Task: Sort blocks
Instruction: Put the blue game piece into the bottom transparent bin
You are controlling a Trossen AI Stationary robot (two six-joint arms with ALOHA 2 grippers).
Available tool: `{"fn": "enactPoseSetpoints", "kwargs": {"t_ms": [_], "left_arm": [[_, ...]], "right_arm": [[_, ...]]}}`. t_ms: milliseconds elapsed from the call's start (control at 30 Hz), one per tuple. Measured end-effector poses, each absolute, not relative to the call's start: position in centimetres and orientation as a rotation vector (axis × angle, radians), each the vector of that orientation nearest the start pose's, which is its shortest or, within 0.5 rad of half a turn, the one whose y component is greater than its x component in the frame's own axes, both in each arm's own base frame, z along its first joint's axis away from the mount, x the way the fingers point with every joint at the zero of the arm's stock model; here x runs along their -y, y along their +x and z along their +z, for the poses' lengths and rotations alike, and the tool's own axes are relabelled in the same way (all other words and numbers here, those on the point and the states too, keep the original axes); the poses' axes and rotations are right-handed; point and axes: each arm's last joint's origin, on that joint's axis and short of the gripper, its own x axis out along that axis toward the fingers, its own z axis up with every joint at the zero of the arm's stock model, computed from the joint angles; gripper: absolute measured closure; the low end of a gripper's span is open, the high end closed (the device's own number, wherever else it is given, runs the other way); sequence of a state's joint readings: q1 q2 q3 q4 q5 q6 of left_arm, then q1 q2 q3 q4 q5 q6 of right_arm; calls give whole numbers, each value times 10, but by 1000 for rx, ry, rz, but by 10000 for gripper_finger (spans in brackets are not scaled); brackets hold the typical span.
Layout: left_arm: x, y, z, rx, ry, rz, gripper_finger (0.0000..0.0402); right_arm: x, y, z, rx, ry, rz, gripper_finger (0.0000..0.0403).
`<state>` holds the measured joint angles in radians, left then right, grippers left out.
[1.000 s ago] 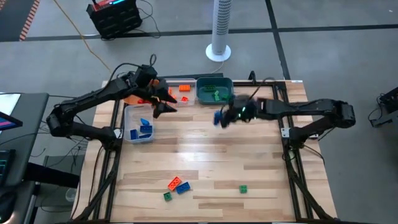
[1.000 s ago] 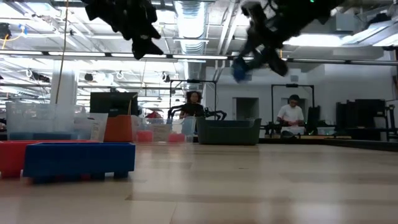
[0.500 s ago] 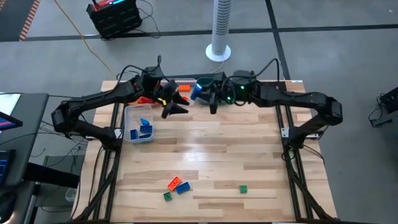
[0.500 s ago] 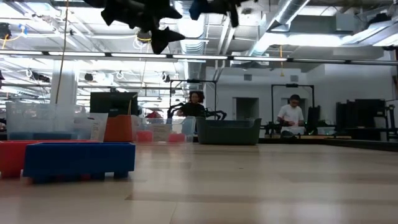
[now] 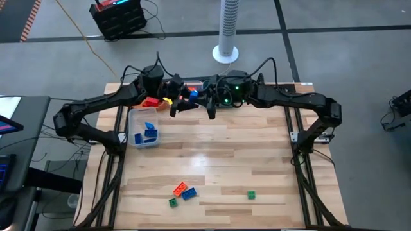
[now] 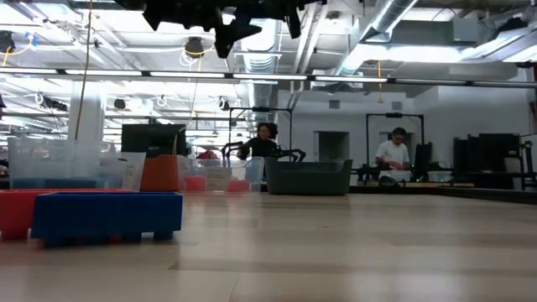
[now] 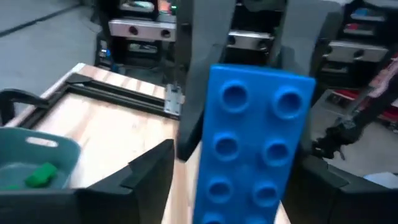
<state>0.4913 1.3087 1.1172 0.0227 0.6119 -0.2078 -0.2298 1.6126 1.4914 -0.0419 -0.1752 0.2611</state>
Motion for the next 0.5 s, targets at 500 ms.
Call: {"fn": "enactPoseSetpoints", "kwargs": {"t_ms": [500], "left_arm": [[-125,250,360,-191,-364,-34,275]], "right_arm": [[90,353,378,-270,356,-126,171]]}}
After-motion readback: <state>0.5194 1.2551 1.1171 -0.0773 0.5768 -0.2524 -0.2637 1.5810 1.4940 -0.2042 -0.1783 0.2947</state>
